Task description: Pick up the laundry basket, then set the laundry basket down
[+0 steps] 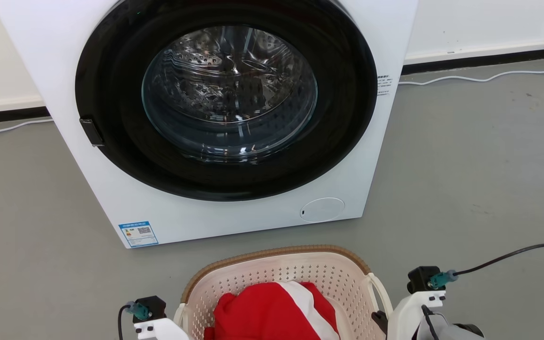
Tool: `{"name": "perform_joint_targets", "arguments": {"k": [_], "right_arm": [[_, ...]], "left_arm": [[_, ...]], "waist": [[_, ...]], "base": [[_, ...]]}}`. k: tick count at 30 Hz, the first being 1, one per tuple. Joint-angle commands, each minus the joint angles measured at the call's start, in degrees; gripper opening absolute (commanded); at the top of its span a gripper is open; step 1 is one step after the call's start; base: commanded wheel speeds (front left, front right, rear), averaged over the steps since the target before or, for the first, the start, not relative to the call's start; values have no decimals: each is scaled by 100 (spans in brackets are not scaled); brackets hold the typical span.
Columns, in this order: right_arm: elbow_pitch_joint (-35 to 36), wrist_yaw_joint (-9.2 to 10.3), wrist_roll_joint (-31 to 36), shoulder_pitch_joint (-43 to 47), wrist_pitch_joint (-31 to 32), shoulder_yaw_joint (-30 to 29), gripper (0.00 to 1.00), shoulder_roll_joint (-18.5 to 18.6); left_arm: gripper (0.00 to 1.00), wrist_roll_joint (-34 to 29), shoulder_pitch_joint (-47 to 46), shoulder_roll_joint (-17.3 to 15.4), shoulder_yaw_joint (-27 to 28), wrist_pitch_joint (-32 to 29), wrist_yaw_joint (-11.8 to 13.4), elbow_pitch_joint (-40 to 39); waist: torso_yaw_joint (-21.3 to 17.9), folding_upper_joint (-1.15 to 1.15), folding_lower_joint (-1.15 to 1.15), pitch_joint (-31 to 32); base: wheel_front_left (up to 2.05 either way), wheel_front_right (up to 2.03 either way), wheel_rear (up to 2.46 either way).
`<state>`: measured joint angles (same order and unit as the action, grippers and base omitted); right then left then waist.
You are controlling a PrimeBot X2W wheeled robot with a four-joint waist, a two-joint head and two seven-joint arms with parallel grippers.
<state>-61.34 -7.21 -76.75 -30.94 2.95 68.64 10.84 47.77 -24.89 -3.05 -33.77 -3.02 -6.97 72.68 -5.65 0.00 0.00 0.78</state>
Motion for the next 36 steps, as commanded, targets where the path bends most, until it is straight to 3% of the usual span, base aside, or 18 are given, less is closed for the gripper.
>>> {"name": "perform_joint_targets", "arguments": {"k": [1,21,36], "right_arm": [[52,-28,-18,-145,-73,27,0,64],[60,-28,-187,-213,-213,203,0,90],[160,-28,-146,-633,-913,253,0,255]], "left_arm": [[0,53,-156,-69,96,89,-52,-94],[0,263,-254,-70,-82,307,-52,-30],[0,221,-909,-154,-194,1170,-52,-94]], "waist": [[-1,0,0,-8],[-3,0,0,-216],[101,0,0,-1559]], "base": [[0,0,0],[0,0,0],[0,0,0]]}}
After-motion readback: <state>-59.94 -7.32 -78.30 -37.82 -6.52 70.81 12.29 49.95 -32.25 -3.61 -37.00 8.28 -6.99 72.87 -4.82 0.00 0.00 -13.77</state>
